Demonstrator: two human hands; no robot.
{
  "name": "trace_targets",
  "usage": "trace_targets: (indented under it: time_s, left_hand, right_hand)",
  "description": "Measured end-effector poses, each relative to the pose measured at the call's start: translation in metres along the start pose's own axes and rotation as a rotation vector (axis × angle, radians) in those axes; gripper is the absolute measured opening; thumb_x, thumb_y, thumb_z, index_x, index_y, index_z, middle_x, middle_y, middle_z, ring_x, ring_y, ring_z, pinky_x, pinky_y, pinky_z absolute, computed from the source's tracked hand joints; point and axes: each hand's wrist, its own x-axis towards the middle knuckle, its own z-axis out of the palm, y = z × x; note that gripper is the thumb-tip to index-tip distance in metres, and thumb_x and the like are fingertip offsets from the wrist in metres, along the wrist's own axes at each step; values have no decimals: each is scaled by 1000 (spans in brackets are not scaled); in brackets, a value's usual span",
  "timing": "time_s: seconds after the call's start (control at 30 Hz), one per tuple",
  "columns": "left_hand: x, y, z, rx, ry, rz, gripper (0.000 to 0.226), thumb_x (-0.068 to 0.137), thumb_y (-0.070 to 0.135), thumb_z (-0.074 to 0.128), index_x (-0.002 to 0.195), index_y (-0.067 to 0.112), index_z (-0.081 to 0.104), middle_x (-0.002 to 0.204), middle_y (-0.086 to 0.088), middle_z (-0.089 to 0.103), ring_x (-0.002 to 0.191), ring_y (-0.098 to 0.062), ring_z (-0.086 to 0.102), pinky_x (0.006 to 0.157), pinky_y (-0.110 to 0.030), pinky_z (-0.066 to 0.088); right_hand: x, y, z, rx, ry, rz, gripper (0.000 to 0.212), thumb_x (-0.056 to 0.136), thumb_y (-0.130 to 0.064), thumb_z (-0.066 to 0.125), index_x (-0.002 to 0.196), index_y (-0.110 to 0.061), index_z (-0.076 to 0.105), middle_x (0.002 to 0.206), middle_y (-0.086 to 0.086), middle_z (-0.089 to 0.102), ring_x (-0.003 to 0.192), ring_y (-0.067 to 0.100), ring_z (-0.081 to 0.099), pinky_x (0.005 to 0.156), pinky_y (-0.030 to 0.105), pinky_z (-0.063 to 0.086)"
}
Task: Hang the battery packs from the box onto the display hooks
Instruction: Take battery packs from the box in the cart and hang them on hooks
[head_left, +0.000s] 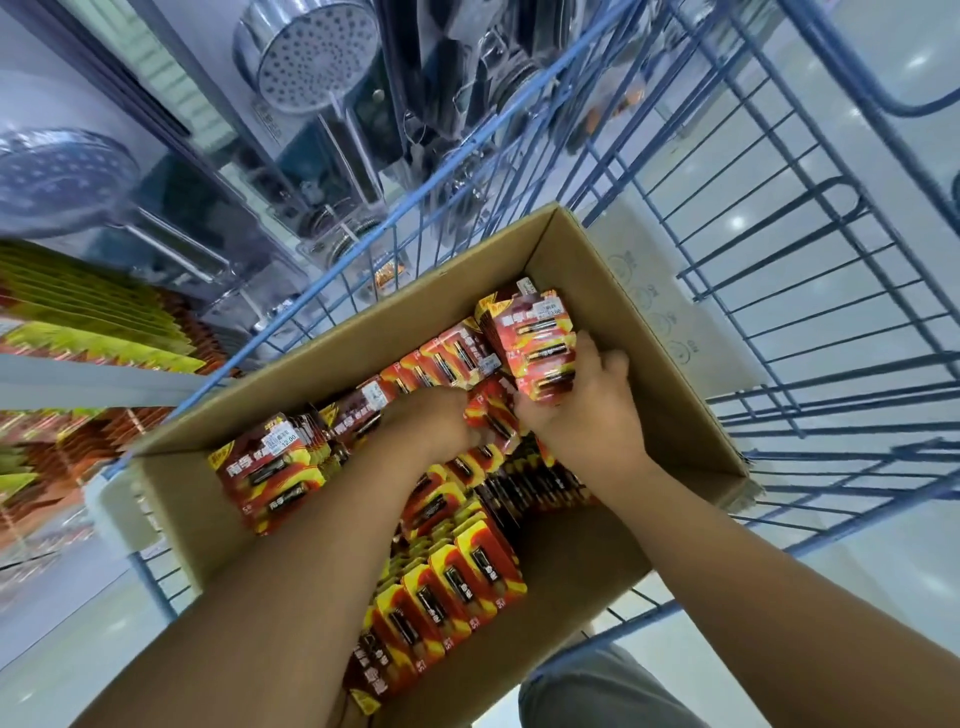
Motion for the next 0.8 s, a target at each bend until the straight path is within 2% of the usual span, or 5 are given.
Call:
trace_targets:
  time_s: [0.17, 0.3, 0.5, 0.6, 0.8]
  left_hand:
    - [-8, -15, -10, -175, 29, 14, 76, 98, 60, 59, 162, 29, 32, 169, -3, 33, 149, -27, 41, 112, -34, 42]
    - [-14, -29, -13, -408, 58, 29, 64, 100, 50, 62, 156, 23, 43, 156, -4, 51, 128, -25, 59, 85, -28, 47]
    - [-57, -39, -22, -940, 113, 51, 28, 103, 34, 65, 130, 35, 61, 112, 9, 77, 94, -15, 76, 91, -42, 61]
    - [-92, -43, -25, -1067, 171, 34, 23, 103, 39, 64, 126, 39, 60, 110, 9, 77, 93, -16, 77, 90, -45, 62]
    - [-186, -61, -38, -1370, 346, 90, 20, 101, 40, 64, 121, 39, 65, 102, 10, 81, 89, -15, 79, 77, -34, 60]
  right_hand:
    - [-1, -4, -15, 200, -106, 106, 92, 78, -39, 89, 152, -27, 37, 139, 2, 44, 124, 18, 52, 97, 29, 41]
    - [-2, -7, -24, 529, -177, 255, 73, 82, -29, 89, 140, -27, 45, 109, -17, 57, 100, 3, 58, 75, 20, 45]
    - [-13, -20, -41, 679, -210, 236, 52, 89, -34, 82, 128, -33, 48, 115, -10, 67, 99, 10, 68, 79, 30, 52]
    - [-28, -35, -58, 748, -230, 170, 40, 92, -37, 78, 123, -42, 54, 115, -11, 72, 101, 10, 72, 78, 30, 56]
    - [-64, -88, -108, 842, -315, 55, 49, 79, -43, 78, 125, -42, 60, 110, -10, 79, 100, 19, 77, 90, 50, 60]
